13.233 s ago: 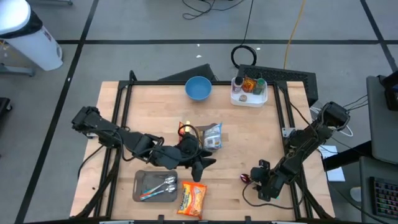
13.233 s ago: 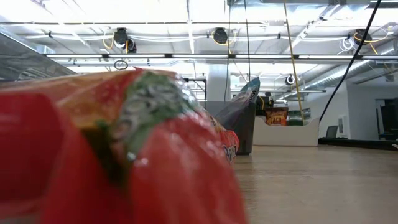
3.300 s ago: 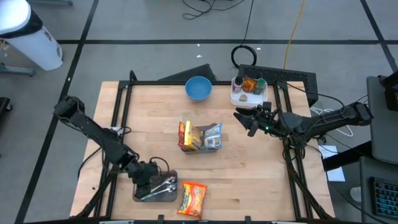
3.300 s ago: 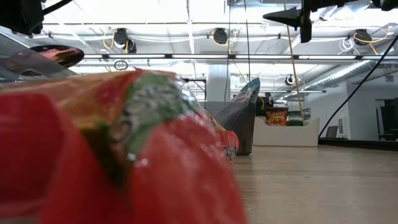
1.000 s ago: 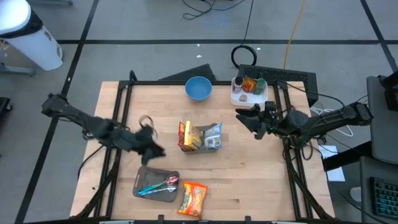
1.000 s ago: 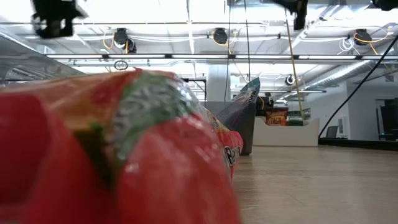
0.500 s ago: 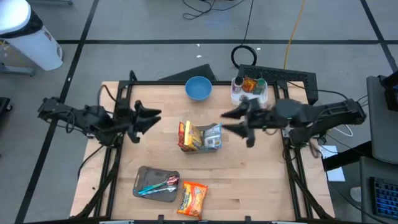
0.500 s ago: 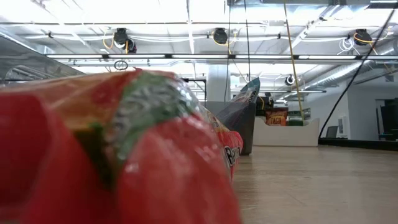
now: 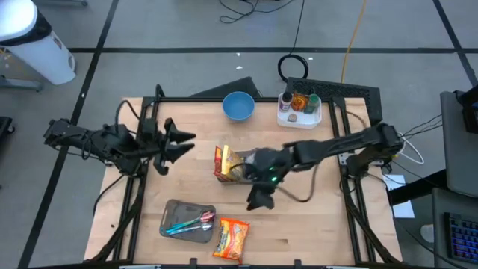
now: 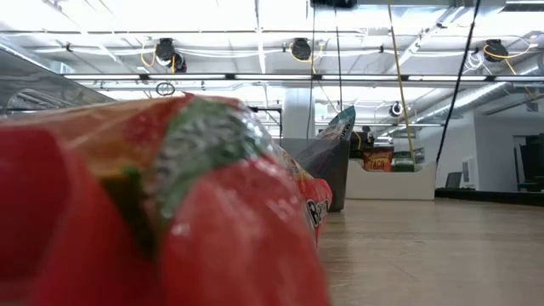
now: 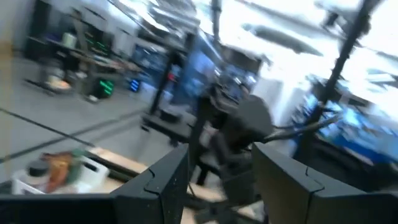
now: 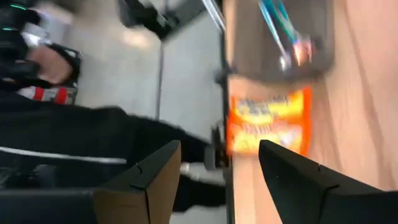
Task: Pick & Place Food Item
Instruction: Put the orange noodle pack into the top black bin
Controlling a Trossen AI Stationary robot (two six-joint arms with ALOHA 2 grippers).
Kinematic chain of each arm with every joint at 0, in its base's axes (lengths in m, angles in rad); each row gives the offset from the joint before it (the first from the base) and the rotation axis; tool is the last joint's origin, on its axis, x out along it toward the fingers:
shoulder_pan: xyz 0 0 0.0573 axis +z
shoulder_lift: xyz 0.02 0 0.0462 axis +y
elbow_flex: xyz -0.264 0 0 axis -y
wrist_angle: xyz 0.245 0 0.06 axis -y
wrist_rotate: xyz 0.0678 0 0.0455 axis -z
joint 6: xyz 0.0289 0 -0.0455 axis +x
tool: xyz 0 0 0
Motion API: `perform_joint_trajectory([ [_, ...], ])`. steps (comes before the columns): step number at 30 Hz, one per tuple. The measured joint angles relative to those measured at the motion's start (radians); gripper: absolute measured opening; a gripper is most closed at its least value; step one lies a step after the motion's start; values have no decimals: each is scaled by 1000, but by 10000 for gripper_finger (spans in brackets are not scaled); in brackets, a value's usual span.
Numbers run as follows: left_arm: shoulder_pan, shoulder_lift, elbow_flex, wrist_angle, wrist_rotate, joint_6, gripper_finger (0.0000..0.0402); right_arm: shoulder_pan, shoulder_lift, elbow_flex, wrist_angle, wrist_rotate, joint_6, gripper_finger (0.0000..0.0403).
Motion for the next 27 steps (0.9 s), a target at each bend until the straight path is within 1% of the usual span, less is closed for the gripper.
perform_joint_trajectory([
  [2,0,0,0,-37,54,-5,182,5,53,0,-13,-24,33,210],
  [4,0,0,0,-76,92,-30,182,13,100,0,-15,-22,68,210],
  [7,0,0,0,-136,141,-94,182,27,167,0,34,-25,108,210],
  [11,-10,0,0,-205,218,-175,182,55,238,-1,78,-28,114,210],
  [13,-20,0,0,-241,240,-197,182,68,260,-1,63,-34,103,210],
  [16,-39,1,-1,-275,241,-216,182,88,283,-13,75,-33,92,210],
  [19,-52,1,-1,-281,241,-219,182,108,303,-35,97,32,88,210],
  [21,-57,0,-1,-280,241,-219,182,116,306,-63,120,52,87,210],
  [27,-57,0,-1,-278,241,-239,182,112,312,-198,322,88,196,210],
])
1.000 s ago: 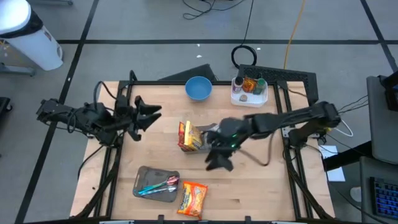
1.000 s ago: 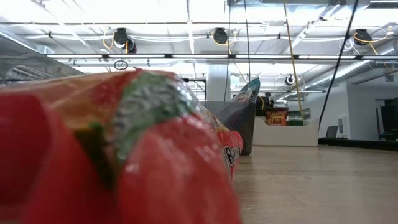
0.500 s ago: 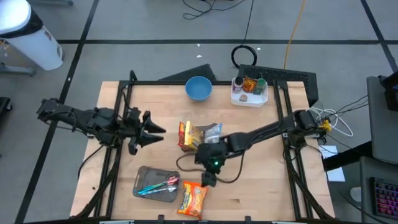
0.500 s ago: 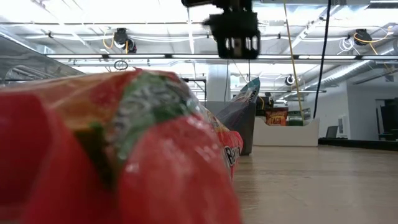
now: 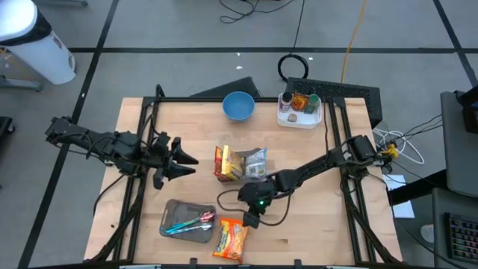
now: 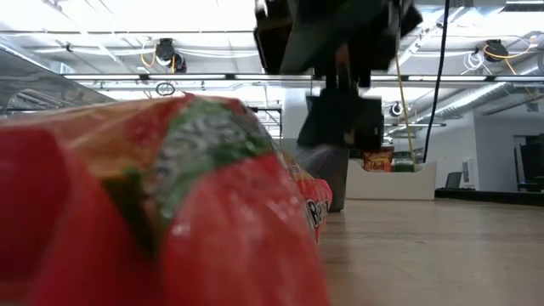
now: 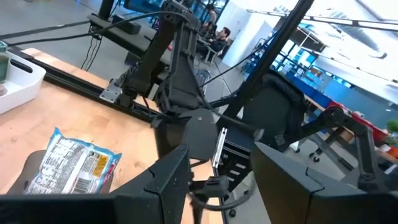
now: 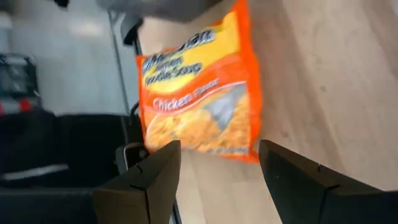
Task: Pick & Place Food Item
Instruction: Put the orange noodle pack into the top black bin
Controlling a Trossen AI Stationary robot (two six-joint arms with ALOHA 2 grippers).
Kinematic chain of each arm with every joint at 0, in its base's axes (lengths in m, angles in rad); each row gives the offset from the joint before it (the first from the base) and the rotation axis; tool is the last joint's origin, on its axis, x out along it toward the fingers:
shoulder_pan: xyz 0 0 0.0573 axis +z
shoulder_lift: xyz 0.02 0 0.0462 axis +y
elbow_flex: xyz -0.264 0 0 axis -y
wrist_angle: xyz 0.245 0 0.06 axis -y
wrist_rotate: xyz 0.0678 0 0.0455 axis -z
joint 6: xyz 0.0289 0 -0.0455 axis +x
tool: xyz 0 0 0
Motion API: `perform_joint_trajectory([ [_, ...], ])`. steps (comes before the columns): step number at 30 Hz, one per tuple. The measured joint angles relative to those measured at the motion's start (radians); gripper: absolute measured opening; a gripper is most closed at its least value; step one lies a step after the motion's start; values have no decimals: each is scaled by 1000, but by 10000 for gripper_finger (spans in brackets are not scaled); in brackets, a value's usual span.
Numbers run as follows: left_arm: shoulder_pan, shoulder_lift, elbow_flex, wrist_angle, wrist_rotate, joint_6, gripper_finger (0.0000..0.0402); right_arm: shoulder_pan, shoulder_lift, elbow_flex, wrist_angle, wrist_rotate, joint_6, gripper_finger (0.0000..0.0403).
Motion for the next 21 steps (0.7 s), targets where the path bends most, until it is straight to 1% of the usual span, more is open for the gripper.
perform_joint_trajectory([
  [4,0,0,0,2,-1,-13,182,-2,-2,-83,133,3,74,210],
  [7,0,0,0,2,-8,-26,182,3,-1,-128,165,24,104,210],
  [12,0,0,0,1,-9,-29,182,17,-2,-138,176,54,98,210],
  [15,0,0,0,1,-28,-34,182,19,-2,-140,173,79,87,210],
  [19,0,0,0,1,-36,-33,182,19,0,-140,176,83,74,210],
  [21,0,0,0,1,-37,-33,182,19,26,-139,217,77,81,210],
])
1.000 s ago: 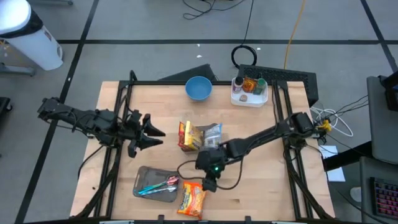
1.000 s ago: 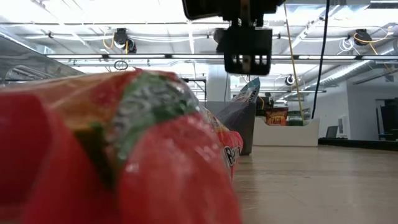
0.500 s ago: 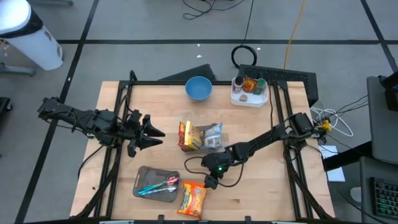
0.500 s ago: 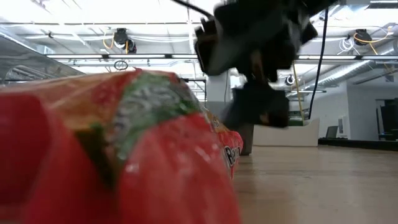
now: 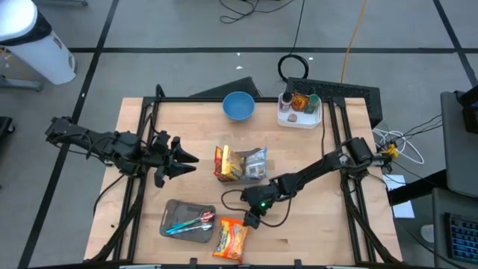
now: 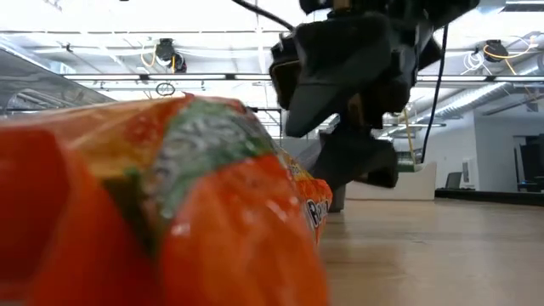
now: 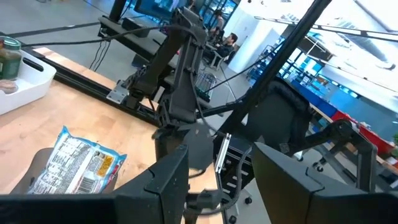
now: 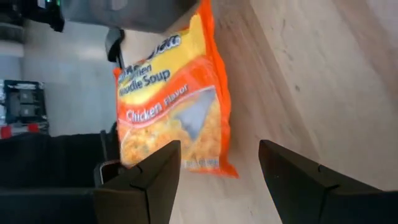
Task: Pick & Place Food Item
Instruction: Put the orange noodle pack into the top black bin
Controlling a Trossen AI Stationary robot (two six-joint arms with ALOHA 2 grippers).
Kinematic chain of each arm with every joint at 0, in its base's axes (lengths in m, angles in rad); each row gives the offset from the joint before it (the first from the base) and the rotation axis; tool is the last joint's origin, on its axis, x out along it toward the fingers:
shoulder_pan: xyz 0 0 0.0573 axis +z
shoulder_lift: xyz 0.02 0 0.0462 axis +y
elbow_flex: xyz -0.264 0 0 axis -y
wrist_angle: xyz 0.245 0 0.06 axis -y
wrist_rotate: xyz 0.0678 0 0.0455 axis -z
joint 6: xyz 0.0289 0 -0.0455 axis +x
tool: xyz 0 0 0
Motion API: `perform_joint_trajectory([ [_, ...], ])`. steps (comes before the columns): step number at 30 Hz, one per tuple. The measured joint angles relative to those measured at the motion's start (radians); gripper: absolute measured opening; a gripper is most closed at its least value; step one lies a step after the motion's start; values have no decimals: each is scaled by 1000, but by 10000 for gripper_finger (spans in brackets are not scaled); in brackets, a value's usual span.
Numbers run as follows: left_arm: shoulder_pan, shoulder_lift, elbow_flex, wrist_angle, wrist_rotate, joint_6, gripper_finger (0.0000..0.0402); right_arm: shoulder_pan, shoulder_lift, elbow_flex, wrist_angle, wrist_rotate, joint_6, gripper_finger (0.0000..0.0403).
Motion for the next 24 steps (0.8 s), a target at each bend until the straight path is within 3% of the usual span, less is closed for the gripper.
perform_joint_trajectory([
  [5,0,0,0,-2,-14,0,182,0,54,3,90,-1,50,210],
  [12,0,0,0,-5,-17,0,182,-2,63,3,85,-3,56,199],
  [24,0,0,0,-9,-17,5,182,-2,64,3,83,-6,44,39],
])
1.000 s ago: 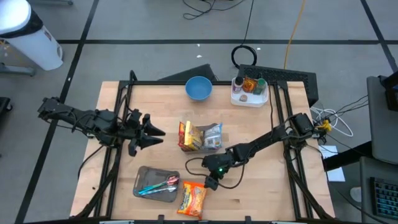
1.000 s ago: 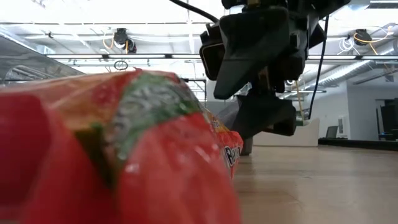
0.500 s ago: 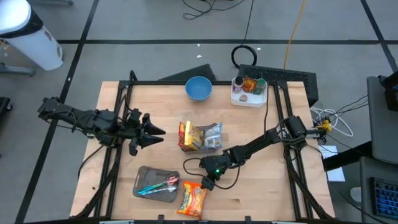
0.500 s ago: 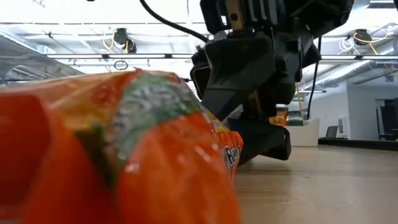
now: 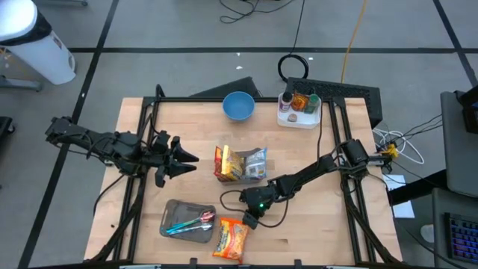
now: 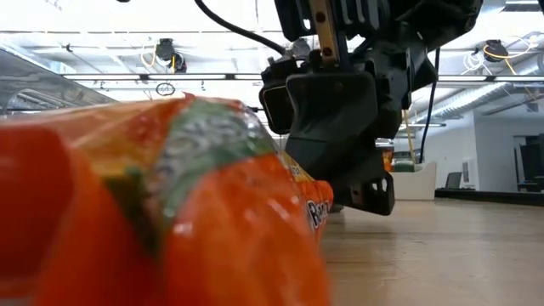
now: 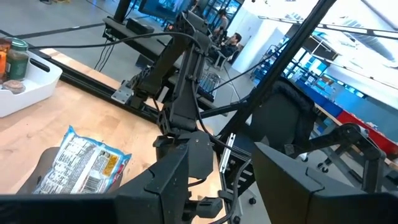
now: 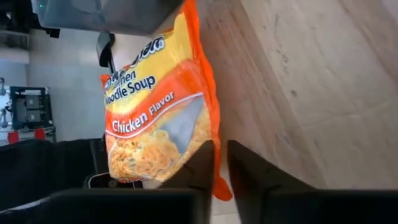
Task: Pick & Place Food Item
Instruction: Put the orange noodle pack into the top black bin
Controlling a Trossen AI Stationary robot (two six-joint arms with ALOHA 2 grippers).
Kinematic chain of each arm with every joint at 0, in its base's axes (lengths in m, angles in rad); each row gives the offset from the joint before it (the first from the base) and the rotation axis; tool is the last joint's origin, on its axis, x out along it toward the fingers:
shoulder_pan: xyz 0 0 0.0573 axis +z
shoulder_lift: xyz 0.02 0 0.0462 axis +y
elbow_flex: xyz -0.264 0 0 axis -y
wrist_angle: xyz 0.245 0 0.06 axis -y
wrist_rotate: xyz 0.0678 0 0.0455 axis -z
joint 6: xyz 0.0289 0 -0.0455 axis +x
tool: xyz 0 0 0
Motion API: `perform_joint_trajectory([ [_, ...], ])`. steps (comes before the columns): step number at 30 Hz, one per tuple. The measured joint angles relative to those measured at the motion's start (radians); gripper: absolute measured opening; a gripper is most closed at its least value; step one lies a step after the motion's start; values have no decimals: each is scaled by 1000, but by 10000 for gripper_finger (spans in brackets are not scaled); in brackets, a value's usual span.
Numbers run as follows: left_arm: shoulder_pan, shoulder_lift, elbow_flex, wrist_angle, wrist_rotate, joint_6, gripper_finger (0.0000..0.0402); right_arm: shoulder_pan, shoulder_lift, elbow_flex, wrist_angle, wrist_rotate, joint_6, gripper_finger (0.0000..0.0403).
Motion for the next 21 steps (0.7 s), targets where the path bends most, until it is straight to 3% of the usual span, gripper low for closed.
perform_joint_trajectory([
  [3,0,0,0,0,0,0,182,2,0,0,-2,0,-15,6],
  [12,0,0,0,0,0,-3,182,-5,-11,0,-3,-2,-28,1],
  [21,0,0,0,-63,0,-4,182,-39,-140,0,-11,4,-87,0],
])
